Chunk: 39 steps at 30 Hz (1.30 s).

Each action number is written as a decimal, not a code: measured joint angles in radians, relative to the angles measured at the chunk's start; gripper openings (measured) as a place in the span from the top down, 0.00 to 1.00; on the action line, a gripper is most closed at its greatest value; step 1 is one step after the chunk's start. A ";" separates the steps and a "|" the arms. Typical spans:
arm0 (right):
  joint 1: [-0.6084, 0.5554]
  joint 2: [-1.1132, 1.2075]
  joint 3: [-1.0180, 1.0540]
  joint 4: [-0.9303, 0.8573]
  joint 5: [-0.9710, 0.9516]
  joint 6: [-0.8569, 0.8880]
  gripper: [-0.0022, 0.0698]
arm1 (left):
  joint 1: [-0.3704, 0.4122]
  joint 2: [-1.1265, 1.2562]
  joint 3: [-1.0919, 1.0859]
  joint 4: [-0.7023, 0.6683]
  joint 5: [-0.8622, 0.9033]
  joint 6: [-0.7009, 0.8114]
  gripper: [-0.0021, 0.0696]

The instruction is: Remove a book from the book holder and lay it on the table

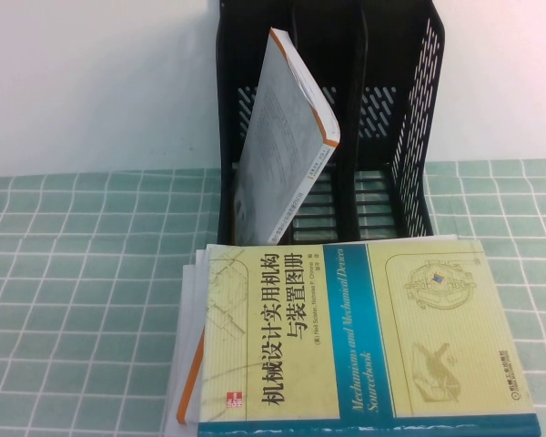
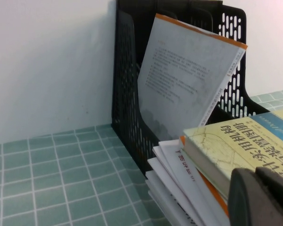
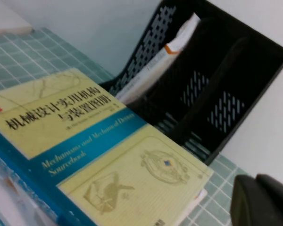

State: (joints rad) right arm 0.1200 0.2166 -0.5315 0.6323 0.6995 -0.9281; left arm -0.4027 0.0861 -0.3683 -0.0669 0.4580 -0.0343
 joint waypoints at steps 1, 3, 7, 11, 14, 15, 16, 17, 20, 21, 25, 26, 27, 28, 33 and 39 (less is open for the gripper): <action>0.000 -0.043 0.039 0.039 -0.021 -0.027 0.97 | 0.000 0.000 0.021 -0.019 -0.018 0.000 0.97; 0.000 -0.110 0.104 0.084 -0.063 -0.057 0.97 | 0.000 0.000 0.062 -0.040 -0.051 0.000 0.97; 0.000 -0.207 0.215 0.106 -0.135 -0.075 0.97 | 0.000 0.000 0.130 -0.056 -0.114 0.000 0.97; 0.000 -0.229 0.297 0.103 -0.228 -0.118 0.97 | 0.000 0.000 0.156 -0.057 -0.163 0.000 0.97; 0.000 -0.229 0.338 0.052 -0.333 -0.155 0.97 | 0.000 0.000 0.158 -0.058 -0.177 0.000 0.97; 0.000 -0.229 0.347 0.044 -0.363 -0.157 0.97 | 0.000 0.000 0.158 -0.058 -0.177 0.000 0.97; 0.000 -0.229 0.354 0.039 -0.396 -0.159 0.97 | 0.000 0.000 0.158 -0.061 -0.177 0.000 0.97; 0.000 -0.229 0.358 0.036 -0.416 -0.155 0.97 | 0.000 0.000 0.158 -0.061 -0.177 0.000 0.97; 0.000 -0.229 0.365 0.042 -0.430 -0.143 0.97 | 0.000 0.000 0.159 -0.061 -0.177 0.000 0.97; 0.000 -0.229 0.365 0.046 -0.419 -0.143 0.97 | 0.000 0.000 0.159 -0.061 -0.177 0.000 0.97; 0.000 -0.229 0.365 0.057 -0.347 -0.139 0.97 | 0.000 0.000 0.159 -0.061 -0.177 -0.002 0.97; 0.000 -0.229 0.365 0.063 -0.329 -0.139 0.97 | 0.000 0.000 0.159 -0.061 -0.177 -0.002 0.97; 0.000 -0.229 0.365 0.077 -0.316 -0.137 0.97 | 0.000 0.000 0.159 -0.061 -0.177 -0.002 0.97; 0.000 -0.229 0.365 0.107 -0.300 -0.125 0.97 | 0.000 0.000 0.159 -0.061 -0.177 -0.002 0.97; 0.000 -0.229 0.391 0.407 -0.295 -0.105 0.97 | 0.000 -0.002 0.169 -0.061 -0.185 -0.002 0.97; 0.000 -0.229 0.483 0.598 -0.660 -0.446 0.97 | 0.000 -0.025 0.258 -0.061 -0.188 -0.002 0.97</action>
State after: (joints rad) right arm 0.1200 -0.0126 -0.0485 1.2303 0.0399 -1.3741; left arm -0.4027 0.0611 -0.1102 -0.1274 0.2701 -0.0362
